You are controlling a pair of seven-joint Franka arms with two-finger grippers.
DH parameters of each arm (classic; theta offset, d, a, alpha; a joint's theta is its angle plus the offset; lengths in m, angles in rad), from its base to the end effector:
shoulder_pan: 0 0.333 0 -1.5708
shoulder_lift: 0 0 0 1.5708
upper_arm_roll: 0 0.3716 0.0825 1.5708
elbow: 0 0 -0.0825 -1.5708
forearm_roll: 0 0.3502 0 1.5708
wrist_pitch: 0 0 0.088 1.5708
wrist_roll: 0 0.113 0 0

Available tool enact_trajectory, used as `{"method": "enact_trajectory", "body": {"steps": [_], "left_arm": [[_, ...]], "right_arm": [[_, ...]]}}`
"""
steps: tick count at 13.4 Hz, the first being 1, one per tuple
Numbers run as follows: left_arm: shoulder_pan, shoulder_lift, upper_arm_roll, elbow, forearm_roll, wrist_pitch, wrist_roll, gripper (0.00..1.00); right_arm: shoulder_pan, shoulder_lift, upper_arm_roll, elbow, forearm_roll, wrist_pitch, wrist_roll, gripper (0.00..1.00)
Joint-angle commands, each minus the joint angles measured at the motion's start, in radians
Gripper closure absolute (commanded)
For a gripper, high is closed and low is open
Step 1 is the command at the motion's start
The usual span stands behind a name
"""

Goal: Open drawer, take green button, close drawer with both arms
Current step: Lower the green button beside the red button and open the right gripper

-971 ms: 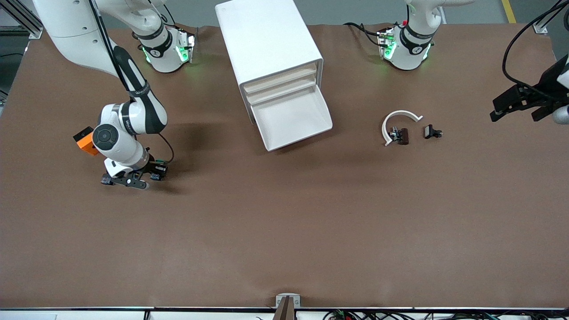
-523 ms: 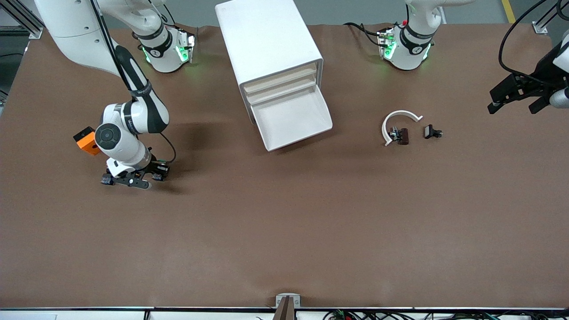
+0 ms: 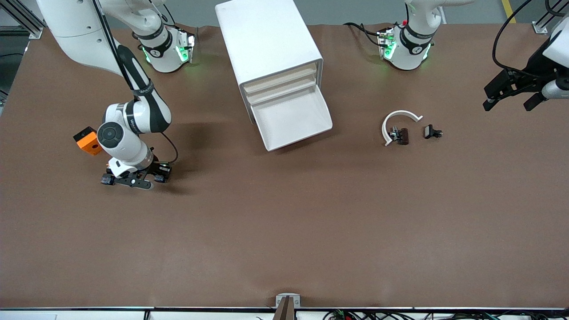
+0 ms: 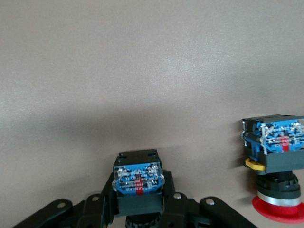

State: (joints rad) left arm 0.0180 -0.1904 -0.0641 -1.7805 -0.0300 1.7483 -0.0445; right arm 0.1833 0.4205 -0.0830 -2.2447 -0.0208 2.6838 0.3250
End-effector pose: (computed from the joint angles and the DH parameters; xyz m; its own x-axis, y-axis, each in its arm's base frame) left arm 0.4665 -0.0282 0.6913 0.9877 0.0035 0.1562 -0.0004 -0.9997 0.0248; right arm 0.5481 0.0571 0.2546 0.9800 -0.1966 0.0320 -0.1977 -0.9796 0.0350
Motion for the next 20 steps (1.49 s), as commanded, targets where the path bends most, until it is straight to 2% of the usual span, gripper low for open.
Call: {"method": "enact_trajectory", "body": {"steps": [1, 2, 6, 7, 9, 13, 17, 20], "left_arm": [[0.003, 0.063, -0.013, 0.101, 0.016, -0.065, -0.009, 0.0], [0.003, 0.063, -0.014, 0.101, 0.016, -0.072, -0.008, 0.0], [0.007, 0.063, -0.014, 0.101, 0.012, -0.076, -0.009, 0.0], [0.008, 0.063, -0.014, 0.099, 0.012, -0.076, -0.008, 0.0], [0.01, 0.063, -0.014, 0.099, 0.012, -0.078, -0.008, 0.0], [0.01, 0.063, -0.014, 0.099, 0.012, -0.078, -0.008, 0.0], [0.01, 0.063, -0.014, 0.099, 0.012, -0.078, -0.008, 0.0], [0.008, 0.063, -0.014, 0.099, 0.012, -0.078, -0.008, 0.0]], "right_arm": [[0.004, -0.016, 0.0, -0.013, 0.01, 0.002, 0.011, 0.49], [-0.002, -0.016, -0.001, -0.012, 0.01, 0.004, 0.009, 0.0], [-0.008, -0.023, -0.003, 0.002, 0.009, -0.012, -0.007, 0.0], [-0.008, -0.031, -0.004, 0.013, 0.009, -0.05, -0.007, 0.0], [-0.016, -0.064, -0.008, 0.08, 0.007, -0.195, -0.015, 0.0], [-0.053, -0.109, -0.006, 0.279, 0.007, -0.543, -0.087, 0.0], [-0.076, -0.17, -0.006, 0.462, 0.009, -0.833, -0.135, 0.0], [-0.08, -0.178, -0.008, 0.629, 0.007, -1.027, -0.141, 0.0]]}}
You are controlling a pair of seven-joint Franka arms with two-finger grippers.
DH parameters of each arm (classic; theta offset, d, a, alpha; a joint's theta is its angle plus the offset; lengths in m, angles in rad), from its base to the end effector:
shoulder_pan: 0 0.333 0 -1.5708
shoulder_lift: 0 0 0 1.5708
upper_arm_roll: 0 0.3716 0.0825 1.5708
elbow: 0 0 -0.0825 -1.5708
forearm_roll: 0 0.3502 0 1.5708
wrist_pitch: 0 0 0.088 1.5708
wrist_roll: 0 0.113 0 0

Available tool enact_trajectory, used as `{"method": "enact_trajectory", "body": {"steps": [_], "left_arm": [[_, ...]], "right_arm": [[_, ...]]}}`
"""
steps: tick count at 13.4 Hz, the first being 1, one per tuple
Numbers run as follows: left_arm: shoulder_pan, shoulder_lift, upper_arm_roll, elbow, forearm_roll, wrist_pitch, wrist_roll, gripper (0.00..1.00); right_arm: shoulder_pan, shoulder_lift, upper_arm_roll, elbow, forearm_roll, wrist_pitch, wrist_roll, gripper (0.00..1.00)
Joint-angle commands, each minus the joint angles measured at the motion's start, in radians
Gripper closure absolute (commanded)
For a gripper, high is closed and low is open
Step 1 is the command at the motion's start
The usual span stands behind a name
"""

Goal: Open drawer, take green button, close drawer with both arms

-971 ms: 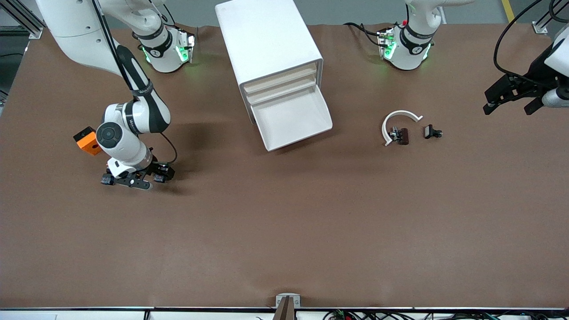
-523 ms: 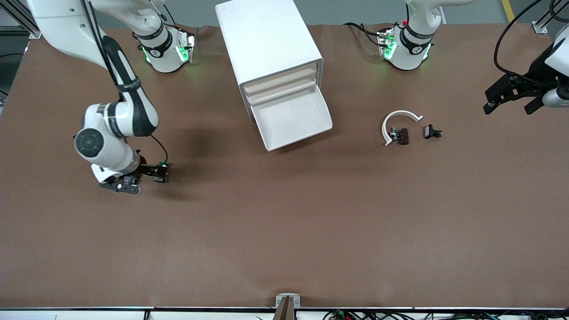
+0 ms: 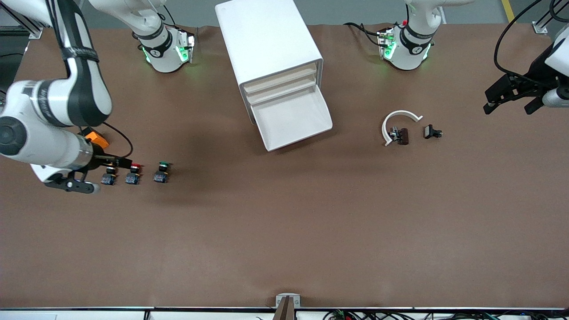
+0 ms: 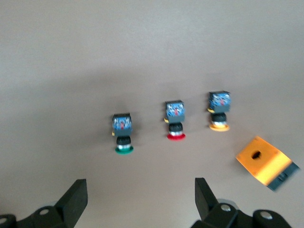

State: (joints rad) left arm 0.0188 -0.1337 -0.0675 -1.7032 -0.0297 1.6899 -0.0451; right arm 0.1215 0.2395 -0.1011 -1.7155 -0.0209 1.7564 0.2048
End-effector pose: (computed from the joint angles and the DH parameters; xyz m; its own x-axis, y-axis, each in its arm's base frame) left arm 0.4825 -0.0295 0.6935 0.9929 -0.0002 0.1187 -0.0033 -0.9997 0.0261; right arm 0.5875 0.0155 0.4922 0.9661 -0.1816 -0.1833 -0.1690 -0.9822 0.0823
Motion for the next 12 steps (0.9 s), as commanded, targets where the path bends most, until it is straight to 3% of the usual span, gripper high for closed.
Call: {"method": "enact_trajectory", "body": {"steps": [1, 4, 7, 12], "left_arm": [[0.007, 0.006, -0.011, 0.022, 0.011, -0.019, -0.007, 0.0], [0.001, 0.008, -0.011, 0.028, 0.014, -0.051, -0.005, 0.0], [0.0, 0.017, -0.011, 0.033, 0.01, -0.059, -0.01, 0.0], [-0.031, 0.169, -0.066, 0.027, 0.007, -0.024, -0.174, 0.0]], "right_arm": [[-0.02, 0.003, 0.009, 0.15, 0.007, -0.156, -0.042, 0.0], [-0.069, -0.015, 0.009, 0.267, 0.01, -0.282, -0.114, 0.0], [-0.109, -0.061, 0.008, 0.274, 0.01, -0.302, -0.194, 0.0], [-0.183, -0.089, 0.009, 0.271, 0.01, -0.337, -0.271, 0.0]]}}
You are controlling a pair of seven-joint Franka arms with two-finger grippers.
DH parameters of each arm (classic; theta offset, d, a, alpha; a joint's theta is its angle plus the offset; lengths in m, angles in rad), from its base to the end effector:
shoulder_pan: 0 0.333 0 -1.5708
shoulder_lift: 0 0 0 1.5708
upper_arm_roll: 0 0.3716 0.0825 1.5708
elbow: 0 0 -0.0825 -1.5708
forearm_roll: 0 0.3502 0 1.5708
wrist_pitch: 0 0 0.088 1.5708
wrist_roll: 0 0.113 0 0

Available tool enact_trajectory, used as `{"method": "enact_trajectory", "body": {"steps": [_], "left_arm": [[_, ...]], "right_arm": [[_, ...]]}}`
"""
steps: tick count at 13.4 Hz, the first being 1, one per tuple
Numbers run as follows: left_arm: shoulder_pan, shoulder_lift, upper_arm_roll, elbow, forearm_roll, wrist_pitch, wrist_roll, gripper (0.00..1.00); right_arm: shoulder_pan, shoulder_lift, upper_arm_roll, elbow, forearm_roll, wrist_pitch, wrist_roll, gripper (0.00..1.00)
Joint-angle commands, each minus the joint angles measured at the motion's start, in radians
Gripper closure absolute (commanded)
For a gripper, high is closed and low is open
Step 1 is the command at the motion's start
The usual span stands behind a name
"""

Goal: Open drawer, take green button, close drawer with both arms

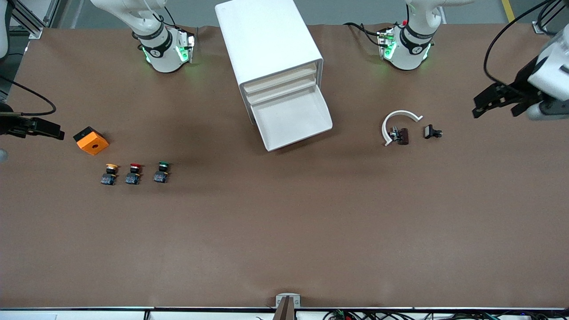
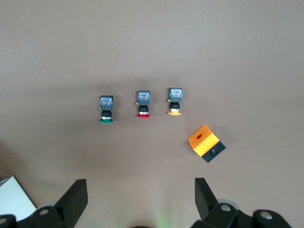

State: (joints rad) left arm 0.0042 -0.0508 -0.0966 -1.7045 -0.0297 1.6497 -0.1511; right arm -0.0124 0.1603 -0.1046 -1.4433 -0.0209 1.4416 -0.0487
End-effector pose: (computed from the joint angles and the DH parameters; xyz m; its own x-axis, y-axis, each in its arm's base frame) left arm 0.5044 -0.0514 0.6481 0.9981 0.0611 -0.0079 0.0613 -0.9978 0.0238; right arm 0.5584 -0.0624 0.6324 0.9843 -0.0708 -0.1620 -0.0668 -0.9973 0.0297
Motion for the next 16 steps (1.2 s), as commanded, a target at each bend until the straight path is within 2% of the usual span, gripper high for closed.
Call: {"method": "enact_trajectory", "body": {"steps": [1, 4, 9, 12, 16], "left_arm": [[-0.02, 0.123, -0.072, 0.025, 0.007, 0.044, -0.112, 0.0], [-0.041, 0.25, -0.164, 0.022, 0.008, 0.171, -0.275, 0.0], [-0.19, 0.434, -0.169, 0.017, 0.016, 0.356, -0.479, 0.0], [-0.278, 0.508, -0.169, 0.013, 0.039, 0.429, -0.597, 0.0], [-0.372, 0.589, -0.17, 0.023, 0.047, 0.499, -0.749, 0.0]], "right_arm": [[-0.058, -0.01, 0.014, -0.002, 0.012, -0.023, -0.02, 0.0], [-0.057, -0.01, 0.017, -0.002, 0.01, -0.02, -0.02, 0.0], [-0.055, -0.007, 0.019, 0.01, 0.015, -0.023, -0.01, 0.0], [-0.052, -0.002, 0.02, 0.06, 0.015, -0.024, -0.005, 0.0], [-0.041, -0.025, 0.023, 0.072, 0.035, -0.067, -0.001, 0.0]]}}
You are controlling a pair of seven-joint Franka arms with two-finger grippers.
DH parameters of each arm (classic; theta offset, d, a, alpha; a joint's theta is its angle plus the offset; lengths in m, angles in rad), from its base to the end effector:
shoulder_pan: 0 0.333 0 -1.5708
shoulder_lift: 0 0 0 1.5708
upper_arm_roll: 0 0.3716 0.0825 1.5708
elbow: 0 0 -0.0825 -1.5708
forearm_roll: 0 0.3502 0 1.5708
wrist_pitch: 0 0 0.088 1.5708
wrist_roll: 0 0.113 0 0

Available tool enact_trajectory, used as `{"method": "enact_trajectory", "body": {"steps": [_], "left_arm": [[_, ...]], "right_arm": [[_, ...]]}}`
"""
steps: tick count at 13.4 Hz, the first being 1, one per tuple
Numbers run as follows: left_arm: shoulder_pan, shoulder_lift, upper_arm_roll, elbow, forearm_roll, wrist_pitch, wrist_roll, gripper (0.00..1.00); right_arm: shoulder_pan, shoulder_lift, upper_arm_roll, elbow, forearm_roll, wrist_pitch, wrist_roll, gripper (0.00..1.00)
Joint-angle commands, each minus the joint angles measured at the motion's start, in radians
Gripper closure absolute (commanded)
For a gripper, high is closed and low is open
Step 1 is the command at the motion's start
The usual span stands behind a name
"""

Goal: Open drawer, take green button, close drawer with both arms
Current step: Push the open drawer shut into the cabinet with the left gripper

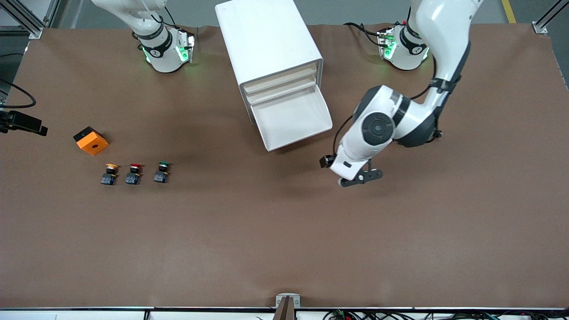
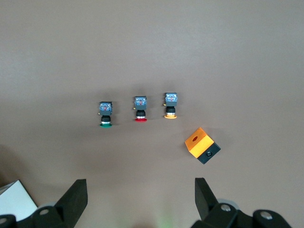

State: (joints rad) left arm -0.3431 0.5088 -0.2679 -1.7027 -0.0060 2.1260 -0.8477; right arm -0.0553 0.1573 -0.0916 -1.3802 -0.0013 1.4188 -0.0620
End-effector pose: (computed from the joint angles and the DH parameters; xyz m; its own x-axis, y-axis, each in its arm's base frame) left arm 0.5553 -0.3581 0.3639 0.9546 0.2595 -0.1466 0.2673 -0.9629 0.0361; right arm 0.5554 -0.0770 0.6589 0.9893 -0.0845 -0.1185 -0.0841 -0.9964 0.0083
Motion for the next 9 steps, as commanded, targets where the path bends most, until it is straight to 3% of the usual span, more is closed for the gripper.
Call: {"method": "enact_trajectory", "body": {"steps": [1, 9], "left_arm": [[-0.042, 0.04, 0.001, 0.02, 0.023, 0.026, -0.072, 0.0], [-0.181, 0.12, 0.001, 0.014, 0.023, 0.035, -0.214, 0.0]], "right_arm": [[0.003, -0.045, 0.009, 0.004, 0.018, -0.043, 0.017, 0.0], [0.018, -0.15, 0.012, -0.042, 0.009, -0.086, -0.018, 0.0]]}}
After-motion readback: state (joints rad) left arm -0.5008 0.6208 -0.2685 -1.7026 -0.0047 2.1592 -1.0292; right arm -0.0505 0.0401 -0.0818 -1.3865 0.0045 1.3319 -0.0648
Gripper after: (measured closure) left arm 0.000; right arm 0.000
